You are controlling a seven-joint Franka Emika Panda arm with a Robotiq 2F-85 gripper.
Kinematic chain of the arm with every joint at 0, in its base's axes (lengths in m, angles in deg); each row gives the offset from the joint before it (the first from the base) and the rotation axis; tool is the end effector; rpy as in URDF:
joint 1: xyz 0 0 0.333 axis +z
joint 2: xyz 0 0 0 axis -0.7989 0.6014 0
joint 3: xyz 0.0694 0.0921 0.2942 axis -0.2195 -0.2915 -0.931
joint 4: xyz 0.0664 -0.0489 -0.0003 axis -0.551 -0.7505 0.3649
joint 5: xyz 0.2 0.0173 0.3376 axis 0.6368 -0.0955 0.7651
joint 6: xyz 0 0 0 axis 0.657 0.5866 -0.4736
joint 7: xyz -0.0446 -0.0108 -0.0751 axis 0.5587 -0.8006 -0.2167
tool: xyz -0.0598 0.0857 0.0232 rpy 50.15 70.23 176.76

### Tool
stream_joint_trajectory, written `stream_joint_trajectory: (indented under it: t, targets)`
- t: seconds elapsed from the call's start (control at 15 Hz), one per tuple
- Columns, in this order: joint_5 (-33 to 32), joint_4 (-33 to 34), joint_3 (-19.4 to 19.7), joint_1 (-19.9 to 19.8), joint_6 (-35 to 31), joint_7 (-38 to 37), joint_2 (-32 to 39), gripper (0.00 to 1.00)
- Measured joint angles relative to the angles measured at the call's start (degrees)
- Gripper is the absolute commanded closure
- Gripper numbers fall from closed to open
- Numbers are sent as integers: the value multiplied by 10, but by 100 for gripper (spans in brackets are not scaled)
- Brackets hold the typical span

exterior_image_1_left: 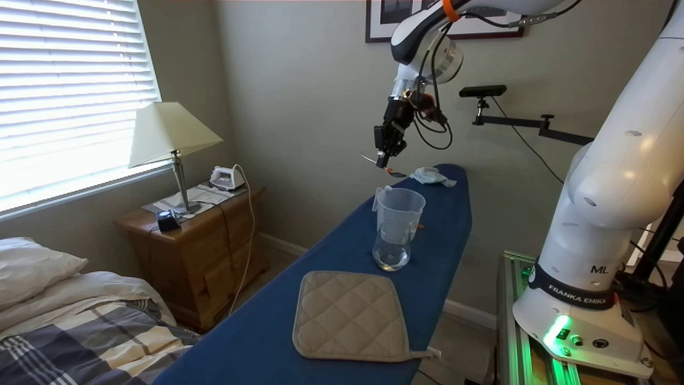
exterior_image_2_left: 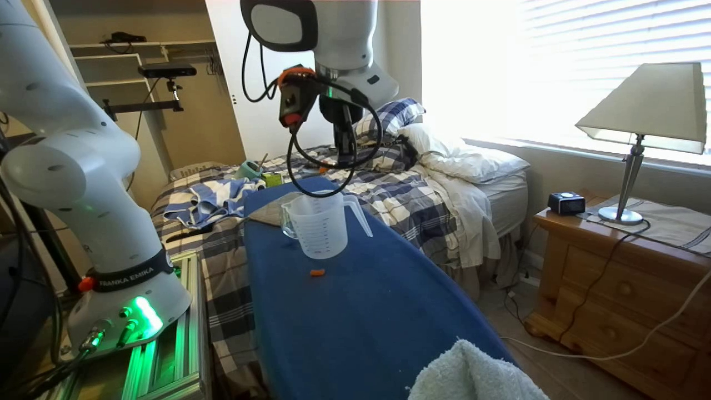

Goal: Pick up one orange object from the table and put it on the silver spoon, pour the orange object into the clear measuring cup, put the silver spoon on the table

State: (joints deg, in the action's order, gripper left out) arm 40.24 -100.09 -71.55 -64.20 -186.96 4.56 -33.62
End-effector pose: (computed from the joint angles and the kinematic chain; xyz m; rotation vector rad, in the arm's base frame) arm 0.4117 -0.1957 0.4064 -2.5661 0.5262 -0.0289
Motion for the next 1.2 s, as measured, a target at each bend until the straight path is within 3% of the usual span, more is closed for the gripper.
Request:
stream_joint_trajectory:
  t: [0.2,0.67,1.2]
  targets:
    - [32,10,11,-1,51,0,1,98]
    - [56,21,20,-7,60,18,8,98]
    - [89,55,27,-18,127,13,32,97]
